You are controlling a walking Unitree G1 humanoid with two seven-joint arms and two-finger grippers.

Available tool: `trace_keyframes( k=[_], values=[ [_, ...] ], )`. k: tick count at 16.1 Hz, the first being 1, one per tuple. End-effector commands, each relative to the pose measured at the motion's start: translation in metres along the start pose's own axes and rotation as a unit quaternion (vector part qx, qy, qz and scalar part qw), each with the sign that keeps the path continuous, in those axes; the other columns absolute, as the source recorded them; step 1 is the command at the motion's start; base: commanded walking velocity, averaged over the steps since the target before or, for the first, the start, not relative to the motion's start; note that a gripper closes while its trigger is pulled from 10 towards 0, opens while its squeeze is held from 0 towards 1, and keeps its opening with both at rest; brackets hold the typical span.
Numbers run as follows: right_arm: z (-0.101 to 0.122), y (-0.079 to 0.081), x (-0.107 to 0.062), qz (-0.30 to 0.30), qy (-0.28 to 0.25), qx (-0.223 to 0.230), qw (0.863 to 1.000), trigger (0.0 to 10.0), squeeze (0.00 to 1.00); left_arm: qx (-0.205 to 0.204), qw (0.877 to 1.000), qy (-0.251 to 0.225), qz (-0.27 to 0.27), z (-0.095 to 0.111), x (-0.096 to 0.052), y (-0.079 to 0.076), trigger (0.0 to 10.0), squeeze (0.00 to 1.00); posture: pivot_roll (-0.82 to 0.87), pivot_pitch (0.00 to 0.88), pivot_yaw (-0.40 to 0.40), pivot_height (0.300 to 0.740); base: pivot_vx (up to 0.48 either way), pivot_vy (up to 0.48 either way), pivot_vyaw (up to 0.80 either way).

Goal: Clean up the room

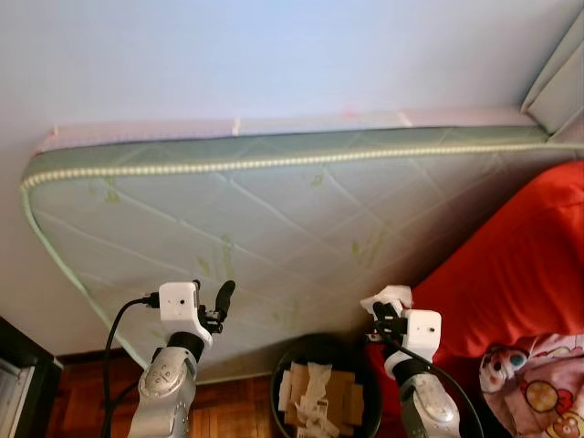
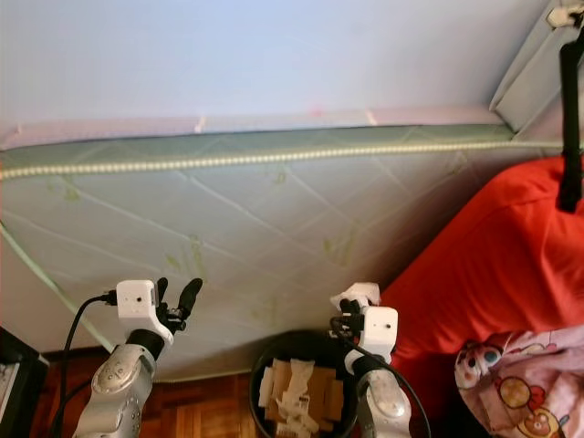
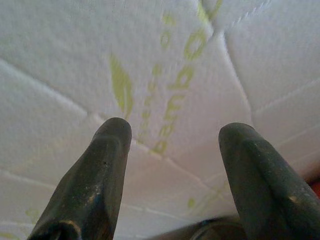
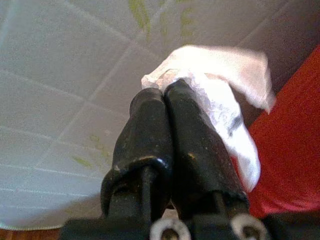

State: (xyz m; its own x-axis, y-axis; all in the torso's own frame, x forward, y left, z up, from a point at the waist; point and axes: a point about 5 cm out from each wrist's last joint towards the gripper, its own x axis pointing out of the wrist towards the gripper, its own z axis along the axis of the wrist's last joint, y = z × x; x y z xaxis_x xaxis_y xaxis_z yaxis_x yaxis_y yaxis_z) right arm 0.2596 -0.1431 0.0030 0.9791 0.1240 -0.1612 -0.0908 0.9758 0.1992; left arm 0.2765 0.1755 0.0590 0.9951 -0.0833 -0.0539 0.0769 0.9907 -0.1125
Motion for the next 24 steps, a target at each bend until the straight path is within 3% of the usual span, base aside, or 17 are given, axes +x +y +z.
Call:
trace_keyframes(
  k=[1, 4, 24],
  values=[
    [-0.004, 0.002, -0.003, 0.003, 0.01, 0.0, 1.0, 10.0, 0.0, -0.002, 1.0, 0.007, -0.004, -0.001, -0.001, -0.004, 10.0, 0.0, 0.07, 0.09, -0.096, 0.665, 0.0, 0.0, 0.0],
    [-0.008, 0.001, -0.004, 0.003, 0.022, -0.003, 1.0, 10.0, 0.0, -0.026, 1.0, 0.01, 0.013, -0.001, -0.001, 0.0, 10.0, 0.0, 0.07, 0.098, -0.1, 0.665, 0.0, 0.0, 0.0],
    [-0.018, 0.008, -0.007, 0.03, 0.05, -0.001, 0.998, 10.0, 0.0, -0.018, 0.999, 0.03, 0.007, -0.006, -0.004, -0.004, 10.0, 0.0, 0.07, 0.112, -0.107, 0.646, 0.0, 0.0, 0.0]
  ],
)
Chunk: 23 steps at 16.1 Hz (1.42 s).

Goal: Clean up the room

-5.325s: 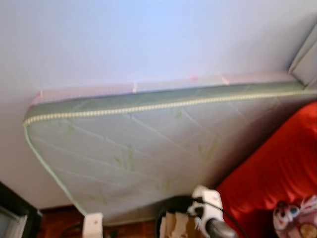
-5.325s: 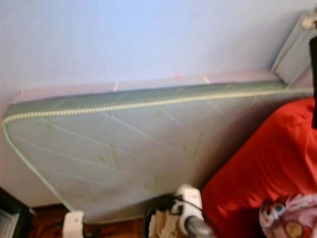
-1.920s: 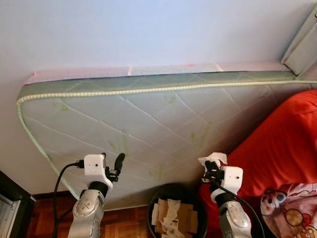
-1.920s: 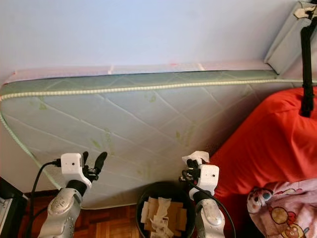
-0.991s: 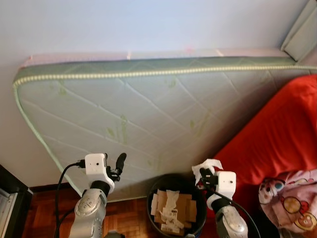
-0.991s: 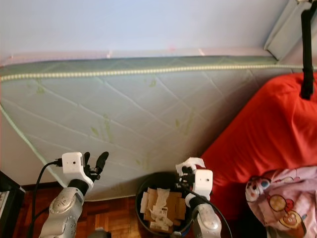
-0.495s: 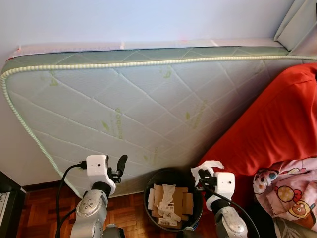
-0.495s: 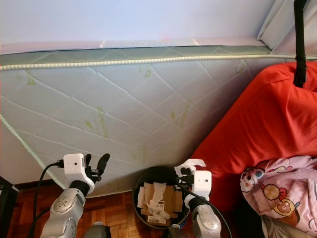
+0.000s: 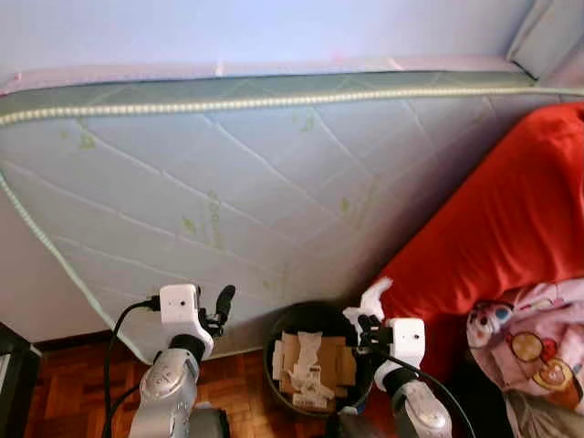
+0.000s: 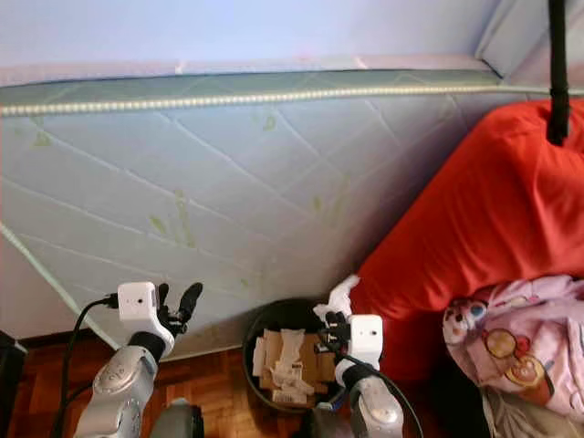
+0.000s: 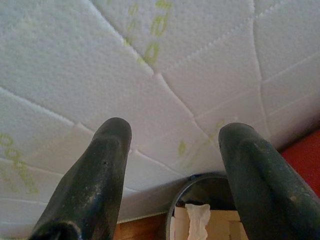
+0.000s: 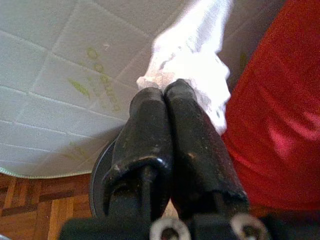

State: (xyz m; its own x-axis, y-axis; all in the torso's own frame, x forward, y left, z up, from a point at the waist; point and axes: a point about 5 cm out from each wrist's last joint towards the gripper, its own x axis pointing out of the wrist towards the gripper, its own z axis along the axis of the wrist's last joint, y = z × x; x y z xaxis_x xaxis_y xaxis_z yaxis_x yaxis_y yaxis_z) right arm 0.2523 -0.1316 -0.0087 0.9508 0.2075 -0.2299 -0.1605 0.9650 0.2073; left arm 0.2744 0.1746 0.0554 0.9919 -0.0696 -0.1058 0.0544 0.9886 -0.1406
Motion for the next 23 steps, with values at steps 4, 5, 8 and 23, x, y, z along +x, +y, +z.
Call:
trace_keyframes(
  k=[4, 5, 8, 23],
  values=[
    [-0.005, -0.001, -0.004, -0.002, 0.011, 0.004, 1.0, 10.0, 0.0, -0.003, 1.0, 0.007, -0.004, -0.003, -0.003, -0.003, 10.0, 0.0, 0.07, 0.113, -0.106, 0.646, 0.0, 0.0, 0.0],
    [-0.006, 0.0, -0.004, 0.001, 0.015, 0.004, 1.0, 10.0, 0.0, -0.003, 1.0, 0.007, -0.003, -0.003, -0.003, -0.003, 10.0, 0.0, 0.07, 0.113, -0.107, 0.646, 0.0, 0.0, 0.0],
    [-0.009, 0.001, -0.004, 0.005, 0.025, 0.009, 1.0, 10.0, 0.0, -0.004, 1.0, 0.006, -0.001, -0.002, -0.003, -0.003, 10.0, 0.0, 0.07, 0.113, -0.107, 0.646, 0.0, 0.0, 0.0],
    [-0.025, 0.009, 0.002, 0.037, 0.104, 0.008, 0.994, 10.0, 0.0, 0.004, 1.0, 0.011, 0.003, -0.003, -0.009, -0.002, 10.0, 0.0, 0.09, 0.167, -0.109, 0.646, 0.0, 0.0, 0.0]
  ],
)
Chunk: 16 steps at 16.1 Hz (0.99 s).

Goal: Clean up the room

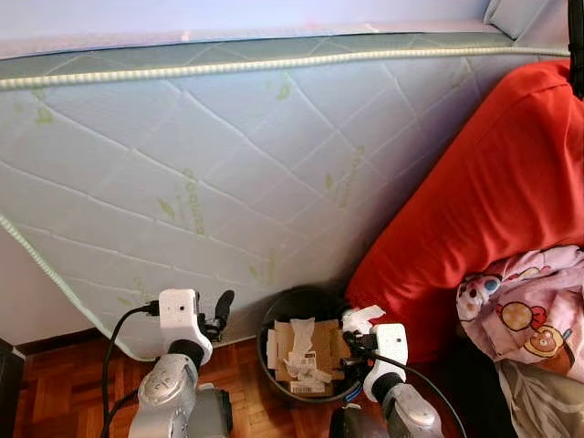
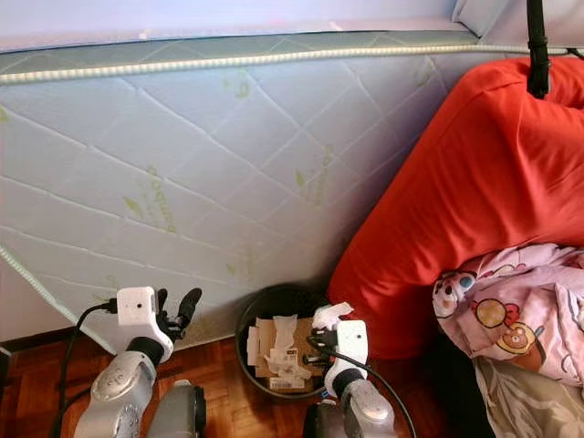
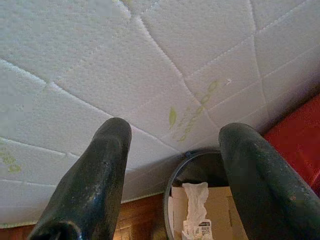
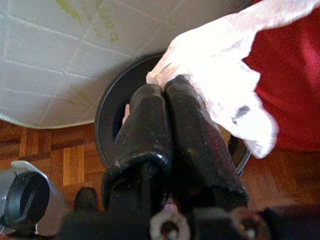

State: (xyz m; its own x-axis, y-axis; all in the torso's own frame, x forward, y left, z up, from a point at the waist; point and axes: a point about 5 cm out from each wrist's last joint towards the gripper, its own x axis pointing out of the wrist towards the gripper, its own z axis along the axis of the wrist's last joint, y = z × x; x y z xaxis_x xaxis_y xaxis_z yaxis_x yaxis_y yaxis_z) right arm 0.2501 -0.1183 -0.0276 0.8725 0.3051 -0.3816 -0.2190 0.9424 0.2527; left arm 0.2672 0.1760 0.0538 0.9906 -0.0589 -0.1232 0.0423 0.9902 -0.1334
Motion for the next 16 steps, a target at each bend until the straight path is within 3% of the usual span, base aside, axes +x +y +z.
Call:
trace_keyframes(
  k=[1, 9, 12, 16],
  values=[
    [-0.006, 0.001, -0.002, 0.003, 0.016, -0.009, 1.0, 10.0, 0.0, 0.002, 1.0, 0.004, -0.002, -0.001, -0.003, -0.002, 10.0, 0.0, 0.09, 0.172, -0.107, 0.646, 0.274, 0.0, 0.0],
    [-0.003, -0.005, 0.001, -0.017, 0.032, -0.007, 0.999, 10.0, 0.0, 0.005, 1.0, 0.007, -0.006, 0.0, -0.008, -0.002, 10.0, 0.0, 0.11, 0.211, -0.096, 0.646, 0.297, 0.0, 0.0],
    [0.014, -0.017, 0.009, -0.033, 0.028, -0.009, 0.999, 10.0, 0.0, 0.007, 1.0, 0.005, -0.008, 0.004, -0.009, -0.002, 10.0, 0.0, 0.13, 0.232, -0.096, 0.646, 0.289, 0.0, 0.0],
    [0.047, -0.028, 0.023, -0.064, 0.024, -0.025, 0.997, 10.0, 0.0, 0.006, 1.0, 0.001, -0.003, 0.007, -0.02, -0.002, 10.0, 0.0, 0.16, 0.283, -0.106, 0.646, 0.0, 0.0, 0.0]
  ],
)
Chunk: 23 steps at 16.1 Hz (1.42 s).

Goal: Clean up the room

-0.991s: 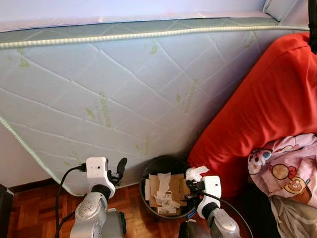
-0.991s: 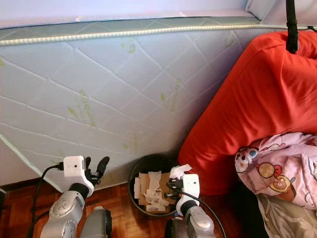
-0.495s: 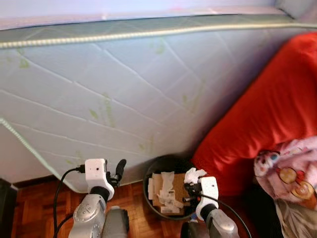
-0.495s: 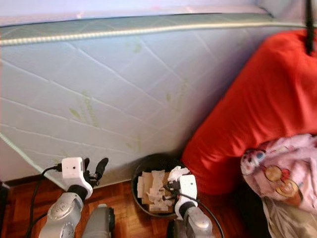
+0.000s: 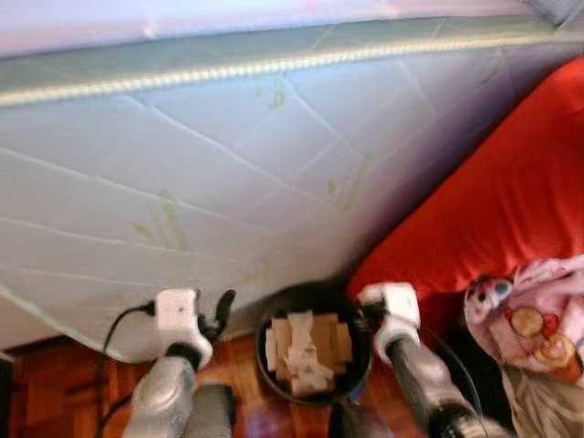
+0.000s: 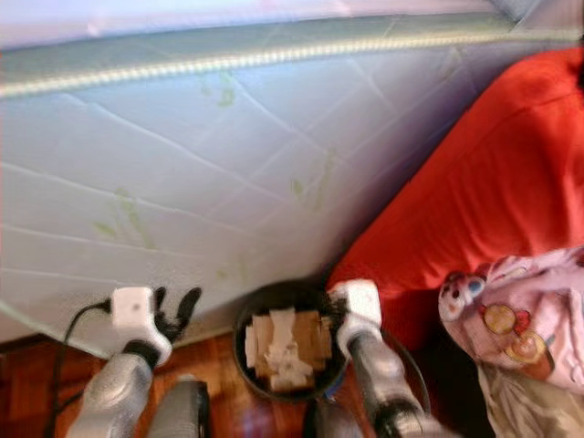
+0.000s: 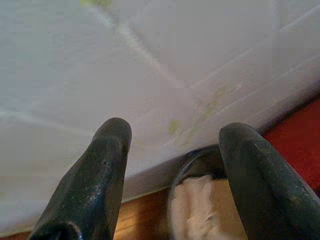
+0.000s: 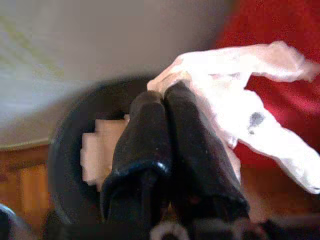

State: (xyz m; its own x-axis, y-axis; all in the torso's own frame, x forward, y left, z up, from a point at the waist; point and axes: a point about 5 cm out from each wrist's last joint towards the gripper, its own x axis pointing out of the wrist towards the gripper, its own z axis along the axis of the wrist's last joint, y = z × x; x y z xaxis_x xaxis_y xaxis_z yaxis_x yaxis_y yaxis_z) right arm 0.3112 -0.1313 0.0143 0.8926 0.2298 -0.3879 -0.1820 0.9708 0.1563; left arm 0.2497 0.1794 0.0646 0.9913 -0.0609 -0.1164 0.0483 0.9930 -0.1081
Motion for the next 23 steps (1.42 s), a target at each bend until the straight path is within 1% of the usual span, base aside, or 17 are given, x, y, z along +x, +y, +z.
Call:
trace_keyframes(
  k=[1, 2, 3, 5, 7, 8, 9, 10, 12, 14, 15, 17, 19, 23],
  values=[
    [-0.012, -0.012, -0.006, -0.023, 0.03, 0.004, 0.999, 10.0, 0.0, -0.008, 1.0, 0.006, -0.003, -0.001, -0.004, -0.004, 10.0, 0.0, 0.17, 0.29, -0.108, 0.646, 0.0, 0.0, 0.0],
    [-0.004, -0.009, -0.002, -0.015, 0.026, -0.005, 1.0, 10.0, 0.0, -0.009, 1.0, 0.008, -0.004, -0.001, -0.01, -0.007, 10.0, 0.0, 0.17, 0.307, -0.112, 0.646, 0.0, 0.0, 0.0],
    [0.003, -0.003, 0.003, -0.002, 0.029, -0.007, 1.0, 10.0, 0.0, -0.011, 1.0, 0.01, -0.005, -0.002, -0.013, -0.009, 10.0, 0.0, 0.17, 0.317, -0.115, 0.646, 0.0, 0.0, 0.0],
    [0.007, 0.002, 0.007, 0.012, 0.038, -0.01, 0.999, 10.0, 0.0, -0.013, 1.0, 0.012, -0.01, 0.001, -0.017, -0.014, 10.0, 0.0, 0.19, 0.344, -0.121, 0.646, 0.0, 0.0, 0.0],
    [0.008, 0.014, 0.009, 0.04, 0.051, -0.033, 0.997, 10.0, 0.0, -0.007, 1.0, 0.011, -0.017, 0.006, -0.02, -0.018, 10.0, 0.0, 0.2, 0.37, -0.127, 0.646, 0.0, 0.0, 0.0],
    [0.004, 0.032, 0.012, 0.08, 0.069, -0.062, 0.992, 10.0, 0.0, -0.008, 1.0, 0.01, -0.017, 0.009, -0.022, -0.019, 10.0, 0.0, 0.21, 0.39, -0.134, 0.646, 0.0, 0.0, 0.0],
    [0.002, 0.039, 0.012, 0.099, 0.075, -0.07, 0.99, 10.0, 0.0, -0.008, 1.0, 0.01, -0.016, 0.01, -0.024, -0.021, 10.0, 0.0, 0.21, 0.398, -0.135, 0.646, 0.0, 0.0, 0.0],
    [-0.001, 0.047, 0.012, 0.112, 0.082, -0.066, 0.988, 10.0, 0.0, -0.009, 1.0, 0.01, -0.015, 0.01, -0.025, -0.021, 10.0, 0.0, 0.22, 0.406, -0.137, 0.646, 0.0, 0.0, 0.0],
    [-0.013, 0.062, 0.009, 0.131, 0.105, -0.064, 0.984, 10.0, 0.0, -0.012, 1.0, 0.01, -0.014, 0.013, -0.032, -0.026, 10.0, 0.0, 0.24, 0.43, -0.14, 0.646, 0.0, 0.0, 0.0],
    [-0.021, 0.07, 0.007, 0.157, 0.118, -0.067, 0.978, 10.0, 0.0, -0.014, 1.0, 0.01, -0.015, 0.015, -0.036, -0.029, 10.0, 0.0, 0.25, 0.453, -0.144, 0.646, 0.0, 0.0, 0.0],
    [-0.031, 0.081, 0.003, 0.174, 0.133, -0.085, 0.972, 10.0, 0.0, -0.016, 1.0, 0.013, -0.014, 0.015, -0.041, -0.032, 10.0, 0.0, 0.26, 0.47, -0.146, 0.646, 0.0, 0.0, 0.0],
    [-0.034, 0.083, 0.002, 0.173, 0.136, -0.091, 0.971, 10.0, 0.0, -0.017, 1.0, 0.014, -0.013, 0.015, -0.042, -0.032, 10.0, 0.0, 0.26, 0.47, -0.146, 0.646, 0.0, 0.0, 0.0],
    [-0.034, 0.082, 0.002, 0.152, 0.127, -0.088, 0.976, 10.0, 0.0, -0.018, 1.0, 0.02, -0.012, 0.014, -0.049, -0.035, 10.0, 0.0, 0.26, 0.486, -0.15, 0.646, 0.0, 0.0, 0.0],
    [-0.034, 0.082, 0.002, 0.159, 0.131, -0.086, 0.975, 10.0, 0.0, -0.018, 1.0, 0.023, -0.01, 0.013, -0.05, -0.035, 10.0, 0.0, 0.27, 0.488, -0.151, 0.646, 0.0, 0.0, 0.0]
  ],
)
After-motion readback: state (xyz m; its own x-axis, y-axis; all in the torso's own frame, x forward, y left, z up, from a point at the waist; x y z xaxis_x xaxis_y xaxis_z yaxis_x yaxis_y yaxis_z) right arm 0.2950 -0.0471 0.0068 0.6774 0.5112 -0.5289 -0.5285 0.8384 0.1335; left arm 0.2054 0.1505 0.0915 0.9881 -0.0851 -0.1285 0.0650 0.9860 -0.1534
